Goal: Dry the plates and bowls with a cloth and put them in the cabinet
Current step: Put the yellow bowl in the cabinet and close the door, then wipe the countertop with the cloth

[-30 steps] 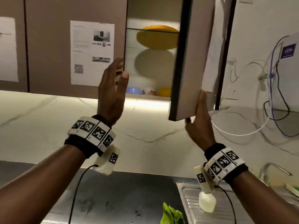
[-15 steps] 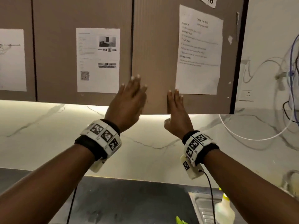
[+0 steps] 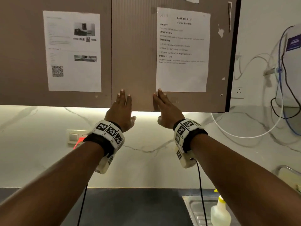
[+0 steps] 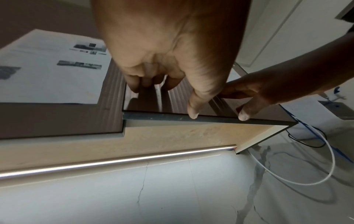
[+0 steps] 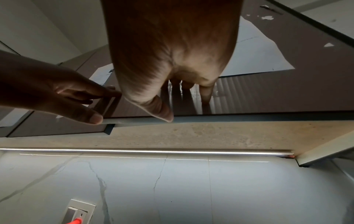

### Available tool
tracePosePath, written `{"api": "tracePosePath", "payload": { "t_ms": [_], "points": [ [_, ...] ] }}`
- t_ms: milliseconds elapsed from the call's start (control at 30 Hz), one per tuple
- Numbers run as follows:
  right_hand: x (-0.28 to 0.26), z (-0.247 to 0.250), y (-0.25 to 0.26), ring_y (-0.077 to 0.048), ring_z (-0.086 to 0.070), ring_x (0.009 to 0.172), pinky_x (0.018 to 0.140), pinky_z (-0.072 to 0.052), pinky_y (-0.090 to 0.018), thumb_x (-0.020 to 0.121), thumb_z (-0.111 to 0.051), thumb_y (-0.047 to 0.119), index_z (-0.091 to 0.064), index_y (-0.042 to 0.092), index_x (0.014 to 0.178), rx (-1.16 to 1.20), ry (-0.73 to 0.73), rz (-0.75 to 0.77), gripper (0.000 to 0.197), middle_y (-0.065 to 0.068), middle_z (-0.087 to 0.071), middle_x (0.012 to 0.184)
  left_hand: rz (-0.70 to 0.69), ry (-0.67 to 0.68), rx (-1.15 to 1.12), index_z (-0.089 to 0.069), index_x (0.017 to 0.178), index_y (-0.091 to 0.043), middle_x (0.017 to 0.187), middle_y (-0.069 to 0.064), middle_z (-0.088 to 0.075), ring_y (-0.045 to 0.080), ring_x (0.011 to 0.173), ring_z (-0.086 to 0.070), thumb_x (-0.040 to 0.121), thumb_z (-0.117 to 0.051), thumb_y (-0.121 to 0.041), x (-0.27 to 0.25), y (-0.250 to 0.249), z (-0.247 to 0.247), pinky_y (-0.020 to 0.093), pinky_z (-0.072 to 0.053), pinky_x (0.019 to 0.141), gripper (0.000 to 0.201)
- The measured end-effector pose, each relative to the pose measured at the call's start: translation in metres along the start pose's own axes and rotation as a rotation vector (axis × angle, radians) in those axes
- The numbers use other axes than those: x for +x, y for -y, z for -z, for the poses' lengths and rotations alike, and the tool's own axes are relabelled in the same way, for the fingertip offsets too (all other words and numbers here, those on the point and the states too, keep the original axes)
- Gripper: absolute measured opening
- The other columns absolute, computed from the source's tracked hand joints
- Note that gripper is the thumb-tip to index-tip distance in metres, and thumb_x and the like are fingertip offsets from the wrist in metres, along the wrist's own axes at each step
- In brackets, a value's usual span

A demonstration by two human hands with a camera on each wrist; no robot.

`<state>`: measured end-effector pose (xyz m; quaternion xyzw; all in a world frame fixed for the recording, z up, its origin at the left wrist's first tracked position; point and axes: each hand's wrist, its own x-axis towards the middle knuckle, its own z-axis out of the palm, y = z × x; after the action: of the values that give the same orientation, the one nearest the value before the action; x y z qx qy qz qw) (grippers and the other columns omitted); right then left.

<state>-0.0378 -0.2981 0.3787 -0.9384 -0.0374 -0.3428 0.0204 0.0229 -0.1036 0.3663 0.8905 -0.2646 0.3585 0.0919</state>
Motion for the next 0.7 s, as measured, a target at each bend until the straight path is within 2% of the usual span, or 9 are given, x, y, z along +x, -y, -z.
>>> {"api": "tracePosePath", "payload": {
  "t_ms": [200,400,533,633,700],
  "points": [
    [0.017,-0.019,-0.007,-0.017,0.005,0.152,0.109,-0.041,-0.039,0.083,-0.064,0.004,-0.004,0.018,0.158,-0.043,-0.032,-0.028,0.097,0.004,0.012,0.164,0.014,-0.003,-0.047,-0.005,0.156,-0.009,0.164,0.019,0.009,0.035,0.152,-0.011,0.095,-0.059,-0.04,0.017,0.009,-0.026,0.044,-0.032,0.115,0.087],
    [0.022,-0.033,-0.013,-0.016,0.007,0.152,0.108,-0.042,-0.034,0.081,-0.064,0.002,-0.004,0.016,0.158,-0.085,-0.055,-0.04,0.098,0.003,0.011,0.165,-0.015,-0.045,-0.082,0.002,0.157,-0.004,0.163,0.024,0.011,0.037,0.152,-0.002,0.096,-0.057,-0.043,0.025,0.012,-0.052,0.042,-0.019,0.12,0.093],
    [0.018,-0.04,-0.01,-0.022,0.006,0.152,0.117,-0.031,-0.043,0.079,-0.064,0.001,-0.006,0.013,0.157,-0.068,-0.085,-0.045,0.098,-0.002,0.008,0.165,-0.025,-0.123,-0.119,0.003,0.156,-0.003,0.163,0.023,0.012,0.036,0.152,0.004,0.094,-0.059,-0.044,0.023,0.012,-0.067,0.046,-0.013,0.122,0.097],
    [0.007,-0.051,-0.007,-0.023,-0.001,0.152,0.117,-0.031,-0.042,0.081,-0.06,0.002,-0.018,0.011,0.155,-0.003,-0.149,-0.069,0.086,-0.005,-0.001,0.165,-0.011,-0.157,-0.181,0.002,0.158,-0.012,0.165,0.015,0.014,0.03,0.153,0.007,0.094,-0.059,-0.045,0.017,0.012,-0.077,0.051,-0.009,0.123,0.095],
    [-0.009,-0.06,-0.008,-0.021,-0.009,0.152,0.116,-0.031,-0.034,0.081,-0.058,0.002,-0.03,0.013,0.151,0.08,-0.189,-0.117,0.076,-0.004,-0.008,0.165,-0.004,-0.175,-0.274,-0.004,0.159,-0.018,0.166,0.011,0.011,0.027,0.154,0.005,0.094,-0.06,-0.04,0.007,0.009,-0.085,0.052,-0.008,0.123,0.089]
  ]
}}
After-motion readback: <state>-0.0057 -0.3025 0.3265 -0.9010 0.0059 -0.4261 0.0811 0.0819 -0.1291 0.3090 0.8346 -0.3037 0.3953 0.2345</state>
